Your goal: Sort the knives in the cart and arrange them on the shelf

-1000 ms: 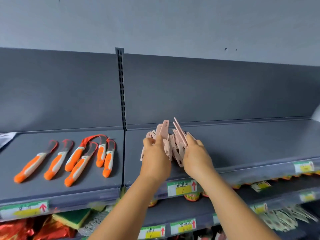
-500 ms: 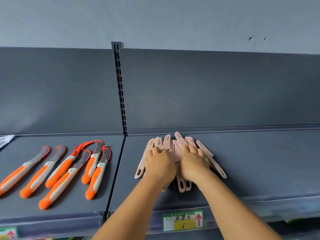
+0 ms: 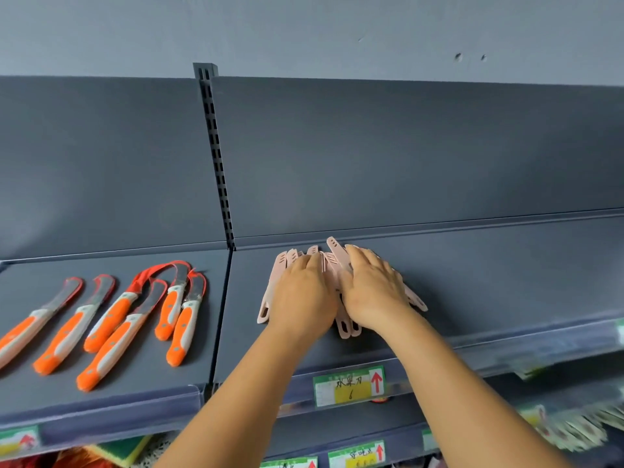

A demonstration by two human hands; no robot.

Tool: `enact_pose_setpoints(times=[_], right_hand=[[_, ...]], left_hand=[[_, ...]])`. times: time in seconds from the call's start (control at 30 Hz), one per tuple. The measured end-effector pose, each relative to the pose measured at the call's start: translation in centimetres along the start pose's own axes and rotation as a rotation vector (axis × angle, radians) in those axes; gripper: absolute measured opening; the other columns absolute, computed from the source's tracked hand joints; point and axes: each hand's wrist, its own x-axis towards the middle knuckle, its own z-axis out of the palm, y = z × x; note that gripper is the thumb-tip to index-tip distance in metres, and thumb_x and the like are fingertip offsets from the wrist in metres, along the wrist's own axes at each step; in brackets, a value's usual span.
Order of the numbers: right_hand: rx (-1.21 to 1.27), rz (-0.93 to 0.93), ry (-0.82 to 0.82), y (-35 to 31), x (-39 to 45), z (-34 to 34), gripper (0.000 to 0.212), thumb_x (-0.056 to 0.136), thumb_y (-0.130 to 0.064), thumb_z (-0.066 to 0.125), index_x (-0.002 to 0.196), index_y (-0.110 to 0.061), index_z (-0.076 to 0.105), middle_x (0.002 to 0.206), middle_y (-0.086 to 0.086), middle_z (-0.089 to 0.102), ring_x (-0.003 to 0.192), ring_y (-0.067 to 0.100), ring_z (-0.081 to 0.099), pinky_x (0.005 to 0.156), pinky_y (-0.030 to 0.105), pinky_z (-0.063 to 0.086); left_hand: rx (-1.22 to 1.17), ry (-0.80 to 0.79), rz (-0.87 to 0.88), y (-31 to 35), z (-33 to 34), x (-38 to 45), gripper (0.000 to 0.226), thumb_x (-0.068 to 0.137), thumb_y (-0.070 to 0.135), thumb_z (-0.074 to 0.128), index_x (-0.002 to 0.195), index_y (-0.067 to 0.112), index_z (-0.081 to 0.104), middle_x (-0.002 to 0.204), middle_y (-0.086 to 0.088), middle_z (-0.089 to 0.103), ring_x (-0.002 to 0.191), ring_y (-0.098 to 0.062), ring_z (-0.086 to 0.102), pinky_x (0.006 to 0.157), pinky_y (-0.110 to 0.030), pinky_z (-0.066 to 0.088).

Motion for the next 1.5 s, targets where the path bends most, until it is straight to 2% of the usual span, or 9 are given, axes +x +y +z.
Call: enact_pose_setpoints(times=[0.07, 0.2, 0.43, 0.6, 0.73, 0.83, 0.93, 1.2, 1.5], right_hand=[[0.027, 0.005, 0.063, -0.4, -2.2, -0.8, 0.048, 0.101, -0.036, 0.029, 0.148, -0.027, 0.022, 0.154, -0.005, 0.028, 0.139, 0.021, 0.028, 0.112, 0.039, 0.024], [0.055, 0.058, 0.097, -0.5, -7.9, -1.6, 0.050, 0.101, -0.037, 0.030, 0.149, -0.027, 0.022, 0.155, -0.004, 0.027, 0.139, 0.021, 0.029, 0.112, 0.037, 0.025], [0.164, 0.266, 0.093, 0.5, -19.1, -1.0, 0.056, 0.100, -0.039, 0.034, 0.152, -0.023, 0.018, 0.156, -0.003, 0.023, 0.142, 0.018, 0.021, 0.114, 0.035, 0.021], [0.198, 0.421, 0.147, 2.4, -26.5, 0.8, 0.055, 0.100, -0.039, 0.035, 0.151, -0.022, 0.022, 0.155, -0.003, 0.025, 0.141, 0.017, 0.024, 0.113, 0.034, 0.022], [0.197, 0.574, 0.200, 4.6, -32.3, 2.3, 0.054, 0.099, -0.036, 0.040, 0.148, -0.019, 0.028, 0.152, 0.001, 0.033, 0.137, 0.019, 0.031, 0.112, 0.032, 0.026], [0.189, 0.703, 0.199, 6.2, -36.6, 3.3, 0.053, 0.099, -0.035, 0.039, 0.148, -0.018, 0.028, 0.152, 0.001, 0.034, 0.138, 0.017, 0.031, 0.111, 0.028, 0.022], [0.183, 0.834, 0.208, 7.9, -40.9, 4.0, 0.053, 0.100, -0.035, 0.038, 0.148, -0.017, 0.028, 0.152, 0.002, 0.034, 0.138, 0.017, 0.031, 0.112, 0.029, 0.022], [0.221, 1.174, 0.291, 12.2, -52.6, 4.6, 0.050, 0.101, -0.037, 0.036, 0.147, -0.021, 0.030, 0.153, 0.000, 0.032, 0.139, 0.019, 0.032, 0.114, 0.033, 0.024], [0.306, 1.403, 0.392, 19.6, -65.6, 4.0, 0.050, 0.100, -0.036, 0.040, 0.145, -0.016, 0.034, 0.149, 0.003, 0.039, 0.136, 0.020, 0.036, 0.111, 0.033, 0.027]], left_hand=[[-0.038, 0.036, 0.066, 0.9, -1.1, -1.9, 0.036, 0.099, 0.023, 0.036, 0.131, 0.013, 0.048, 0.129, -0.004, 0.052, 0.124, -0.022, 0.041, 0.099, -0.033, 0.038], [-0.078, 0.019, 0.147, 2.0, -2.5, -6.7, 0.032, 0.099, 0.022, 0.038, 0.128, 0.014, 0.050, 0.128, -0.003, 0.053, 0.117, -0.022, 0.048, 0.095, -0.033, 0.039], [-0.114, -0.128, 0.264, 2.2, -2.3, -15.7, 0.049, 0.099, 0.029, 0.041, 0.145, 0.012, 0.035, 0.145, -0.003, 0.042, 0.133, -0.021, 0.037, 0.107, -0.030, 0.031], [-0.169, -0.287, 0.347, 2.7, -0.2, -22.0, 0.050, 0.099, 0.028, 0.043, 0.146, 0.012, 0.034, 0.146, -0.002, 0.040, 0.134, -0.019, 0.037, 0.106, -0.027, 0.032], [-0.197, -0.431, 0.394, 3.6, 2.5, -26.4, 0.048, 0.097, 0.030, 0.044, 0.139, 0.007, 0.043, 0.138, -0.008, 0.049, 0.127, -0.025, 0.045, 0.104, -0.031, 0.034], [-0.219, -0.538, 0.436, 4.8, 4.6, -29.5, 0.046, 0.098, 0.028, 0.043, 0.140, 0.010, 0.042, 0.140, -0.005, 0.047, 0.128, -0.022, 0.043, 0.102, -0.028, 0.034], [-0.212, -0.667, 0.484, 6.3, 6.7, -32.7, 0.049, 0.098, 0.031, 0.044, 0.143, 0.014, 0.037, 0.146, -0.002, 0.040, 0.131, -0.022, 0.040, 0.106, -0.032, 0.035], [-0.204, -0.969, 0.641, 11.6, 11.6, -41.8, 0.053, 0.100, 0.032, 0.040, 0.148, 0.016, 0.028, 0.152, -0.001, 0.032, 0.139, -0.015, 0.028, 0.112, -0.024, 0.019], [-0.106, -1.164, 0.903, 20.8, 16.5, -52.5, 0.052, 0.100, 0.033, 0.038, 0.148, 0.018, 0.027, 0.152, 0.002, 0.032, 0.137, -0.014, 0.032, 0.112, -0.023, 0.022]])
